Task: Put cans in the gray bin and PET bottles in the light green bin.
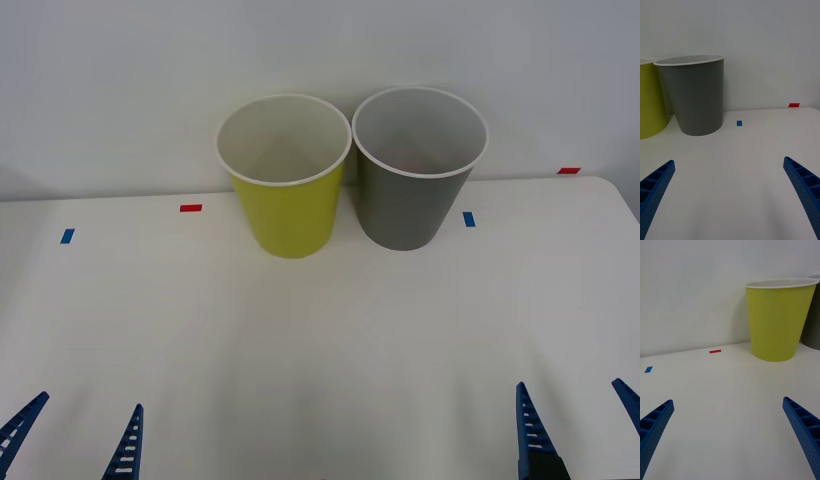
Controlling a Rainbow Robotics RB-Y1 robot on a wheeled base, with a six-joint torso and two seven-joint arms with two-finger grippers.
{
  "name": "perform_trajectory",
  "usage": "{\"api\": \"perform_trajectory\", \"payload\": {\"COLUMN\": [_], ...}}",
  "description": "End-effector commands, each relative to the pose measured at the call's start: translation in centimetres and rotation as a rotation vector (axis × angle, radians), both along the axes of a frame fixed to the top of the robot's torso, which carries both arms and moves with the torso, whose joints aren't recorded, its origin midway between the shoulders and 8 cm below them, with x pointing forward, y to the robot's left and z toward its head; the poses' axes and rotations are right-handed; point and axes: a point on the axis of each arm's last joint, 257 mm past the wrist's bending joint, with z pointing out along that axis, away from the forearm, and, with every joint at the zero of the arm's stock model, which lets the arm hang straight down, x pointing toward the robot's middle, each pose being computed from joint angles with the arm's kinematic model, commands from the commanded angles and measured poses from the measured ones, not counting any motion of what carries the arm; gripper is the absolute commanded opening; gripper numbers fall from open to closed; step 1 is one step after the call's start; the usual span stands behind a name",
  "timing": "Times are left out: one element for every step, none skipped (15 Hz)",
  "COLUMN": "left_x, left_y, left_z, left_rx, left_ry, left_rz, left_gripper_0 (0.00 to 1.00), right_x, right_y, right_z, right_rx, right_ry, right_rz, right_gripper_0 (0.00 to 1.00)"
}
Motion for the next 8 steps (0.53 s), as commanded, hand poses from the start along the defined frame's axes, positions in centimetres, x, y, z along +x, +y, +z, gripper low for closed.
{"api": "perform_trajectory", "payload": {"left_x": [0.0, 0.0, 0.0, 0.0, 0.0, 0.0, 0.0, 0.0], "left_y": [0.0, 0.0, 0.0, 0.0, 0.0, 0.0, 0.0, 0.0], "left_z": [0.0, 0.0, 0.0, 0.0, 0.0, 0.0, 0.0, 0.0], "left_rx": [0.0, 0.0, 0.0, 0.0, 0.0, 0.0, 0.0, 0.0], "left_ry": [0.0, 0.0, 0.0, 0.0, 0.0, 0.0, 0.0, 0.0], "left_rz": [0.0, 0.0, 0.0, 0.0, 0.0, 0.0, 0.0, 0.0], "left_gripper_0": [1.0, 1.0, 1.0, 1.0, 1.0, 1.0, 1.0, 1.0], "right_x": [0.0, 0.0, 0.0, 0.0, 0.0, 0.0, 0.0, 0.0], "right_y": [0.0, 0.0, 0.0, 0.0, 0.0, 0.0, 0.0, 0.0], "right_z": [0.0, 0.0, 0.0, 0.0, 0.0, 0.0, 0.0, 0.0], "right_rx": [0.0, 0.0, 0.0, 0.0, 0.0, 0.0, 0.0, 0.0], "right_ry": [0.0, 0.0, 0.0, 0.0, 0.0, 0.0, 0.0, 0.0], "right_rz": [0.0, 0.0, 0.0, 0.0, 0.0, 0.0, 0.0, 0.0], "right_gripper_0": [1.0, 1.0, 1.0, 1.0, 1.0, 1.0, 1.0, 1.0]}}
